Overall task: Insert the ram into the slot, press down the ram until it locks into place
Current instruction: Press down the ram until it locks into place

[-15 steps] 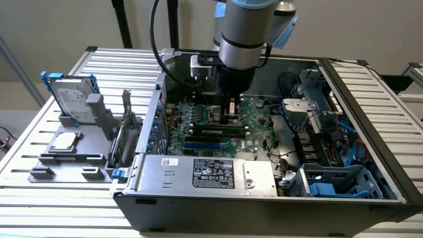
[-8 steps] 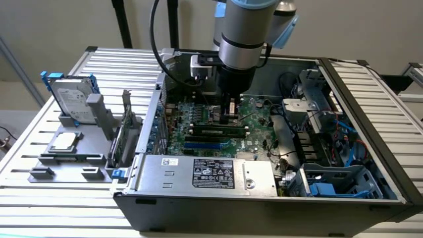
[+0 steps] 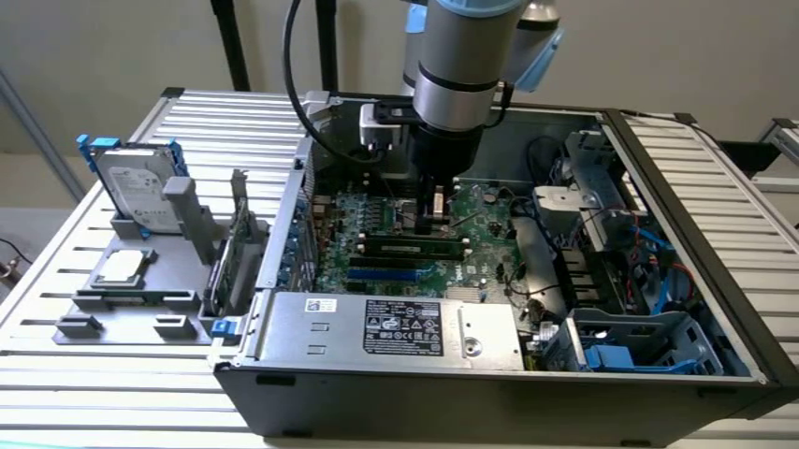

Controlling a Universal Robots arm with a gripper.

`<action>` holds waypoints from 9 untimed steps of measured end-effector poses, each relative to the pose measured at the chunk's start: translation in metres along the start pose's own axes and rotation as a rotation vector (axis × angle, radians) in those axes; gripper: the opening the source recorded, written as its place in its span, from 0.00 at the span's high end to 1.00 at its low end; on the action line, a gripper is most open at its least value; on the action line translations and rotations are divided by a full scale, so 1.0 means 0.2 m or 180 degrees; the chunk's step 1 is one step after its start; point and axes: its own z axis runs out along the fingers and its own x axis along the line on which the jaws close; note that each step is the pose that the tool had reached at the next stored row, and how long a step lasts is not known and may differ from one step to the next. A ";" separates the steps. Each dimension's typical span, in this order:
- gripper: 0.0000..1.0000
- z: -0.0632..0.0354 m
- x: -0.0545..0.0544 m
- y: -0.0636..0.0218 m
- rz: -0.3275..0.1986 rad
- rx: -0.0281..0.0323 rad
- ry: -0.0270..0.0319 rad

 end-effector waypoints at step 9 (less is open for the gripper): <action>0.90 0.030 0.00 0.008 0.0000 0.0000 0.0000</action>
